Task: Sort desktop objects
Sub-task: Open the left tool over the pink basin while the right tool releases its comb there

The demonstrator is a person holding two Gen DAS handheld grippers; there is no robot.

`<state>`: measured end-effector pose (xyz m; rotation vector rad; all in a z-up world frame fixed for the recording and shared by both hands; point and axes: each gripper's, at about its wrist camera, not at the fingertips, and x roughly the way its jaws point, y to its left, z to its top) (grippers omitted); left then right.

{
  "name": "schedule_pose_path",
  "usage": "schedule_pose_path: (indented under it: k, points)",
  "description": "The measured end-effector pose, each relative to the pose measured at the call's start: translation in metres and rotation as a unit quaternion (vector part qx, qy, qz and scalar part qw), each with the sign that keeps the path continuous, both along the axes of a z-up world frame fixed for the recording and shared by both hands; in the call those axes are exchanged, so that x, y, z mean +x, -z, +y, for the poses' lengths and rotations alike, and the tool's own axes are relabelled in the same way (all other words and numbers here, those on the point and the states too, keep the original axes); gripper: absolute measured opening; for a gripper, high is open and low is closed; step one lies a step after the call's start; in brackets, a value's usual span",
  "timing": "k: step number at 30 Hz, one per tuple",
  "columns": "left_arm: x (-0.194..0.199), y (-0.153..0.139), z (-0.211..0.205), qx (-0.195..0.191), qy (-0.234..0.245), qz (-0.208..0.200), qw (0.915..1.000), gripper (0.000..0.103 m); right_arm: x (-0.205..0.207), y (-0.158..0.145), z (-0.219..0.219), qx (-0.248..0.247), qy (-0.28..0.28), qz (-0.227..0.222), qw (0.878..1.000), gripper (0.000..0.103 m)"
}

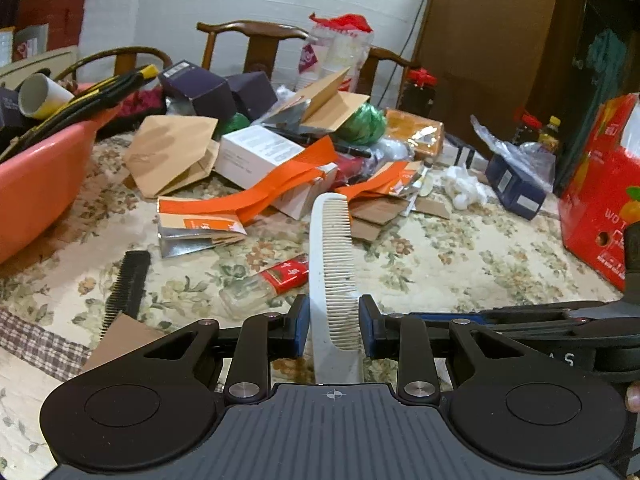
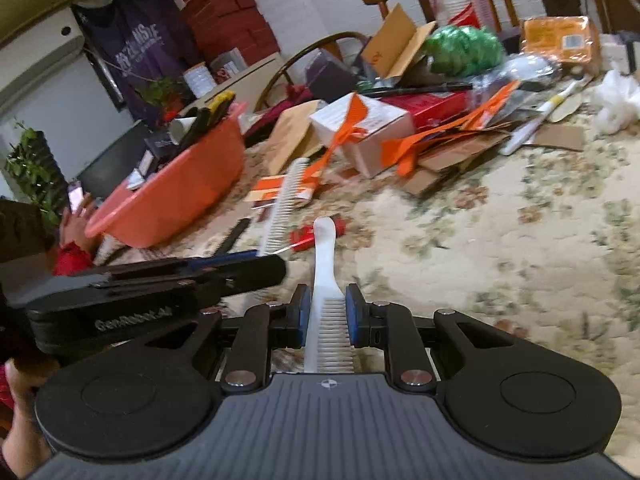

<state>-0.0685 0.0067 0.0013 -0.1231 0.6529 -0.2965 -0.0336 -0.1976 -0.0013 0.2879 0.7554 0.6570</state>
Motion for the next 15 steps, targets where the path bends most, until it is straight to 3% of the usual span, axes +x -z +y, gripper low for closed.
schedule_pose_path:
  k: [6,15]
  points:
    - [0.000,-0.006,0.007,-0.009,-0.004,-0.003,0.9999,0.025,-0.002,-0.006,0.004,0.007,-0.003,-0.003,1.000,0.021]
    - [-0.005,-0.040,0.027,-0.025,-0.016,-0.041,0.9987,0.025,-0.006,-0.035,0.013,0.020,-0.007,-0.024,0.999,0.021]
